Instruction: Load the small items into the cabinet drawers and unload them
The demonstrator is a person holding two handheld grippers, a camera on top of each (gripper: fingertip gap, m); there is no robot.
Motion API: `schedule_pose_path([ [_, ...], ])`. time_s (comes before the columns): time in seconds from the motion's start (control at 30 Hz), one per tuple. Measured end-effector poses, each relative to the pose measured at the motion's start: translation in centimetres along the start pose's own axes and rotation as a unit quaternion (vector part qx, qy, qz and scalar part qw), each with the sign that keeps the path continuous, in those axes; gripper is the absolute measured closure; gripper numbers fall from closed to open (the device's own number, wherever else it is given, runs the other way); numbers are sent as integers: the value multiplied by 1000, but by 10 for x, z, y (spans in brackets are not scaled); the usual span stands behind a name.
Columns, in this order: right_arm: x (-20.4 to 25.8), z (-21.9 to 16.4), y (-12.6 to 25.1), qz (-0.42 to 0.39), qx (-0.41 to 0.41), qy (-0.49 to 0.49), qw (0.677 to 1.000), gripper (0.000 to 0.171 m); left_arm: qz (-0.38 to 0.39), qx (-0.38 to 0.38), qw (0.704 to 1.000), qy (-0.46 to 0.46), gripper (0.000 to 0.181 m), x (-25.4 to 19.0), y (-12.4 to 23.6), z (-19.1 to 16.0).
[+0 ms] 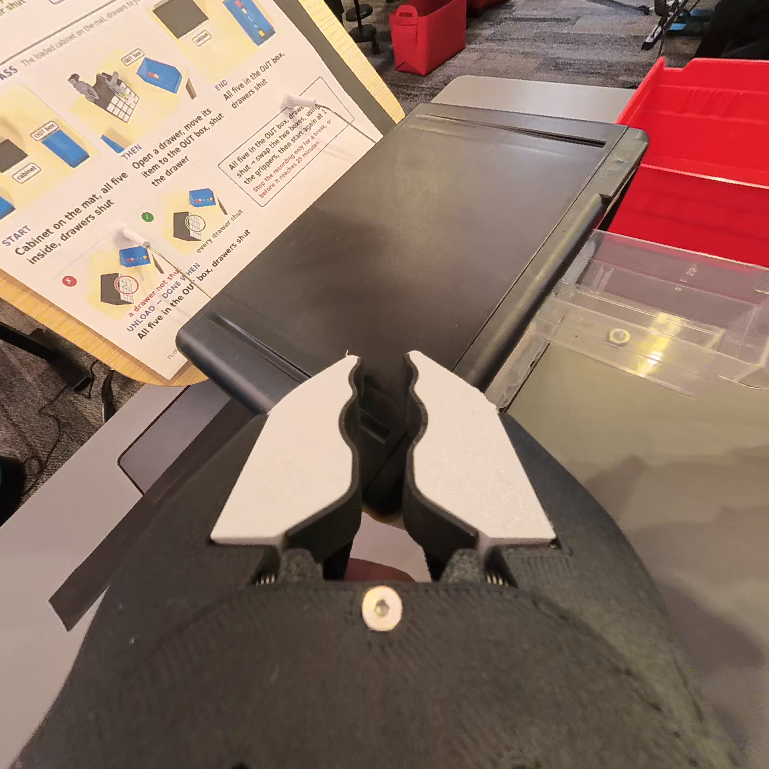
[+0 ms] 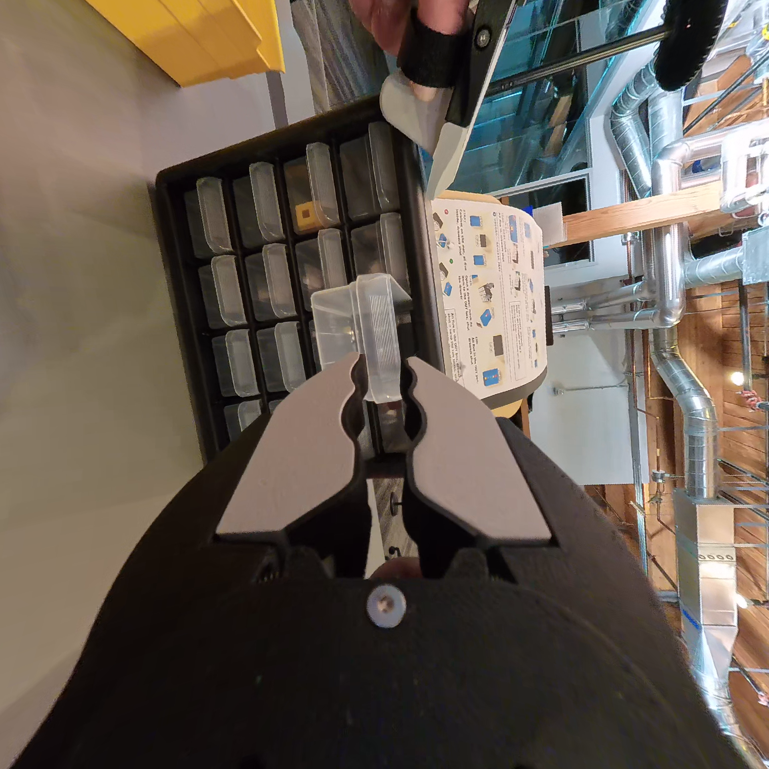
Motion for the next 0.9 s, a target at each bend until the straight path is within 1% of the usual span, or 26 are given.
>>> schedule_pose_path([
  [0.03,0,0,2,2,-1,-1,1000,159,1,0,1000,0,164,0,0,0],
  [0.33,10,4,17,20,-6,-11,1000,158,4,0,1000,-3,165,-1,0,0],
  [0.8,24,-1,14,41,1,-21,999,155,5,4,1000,-2,166,-1,0,0],
  [0.9,27,-1,15,47,-3,-33,998,147,6,3,1000,-2,166,-1,0,0],
])
Point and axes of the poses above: each gripper's, where its closed fingertips meet, y back along the fingers, z out of its top, x = y × z across the jaws, the point moved 1 cm from there along y, back along the fingers, and after that the axes turned 11 degrees about -y, right-handed, at the moved point
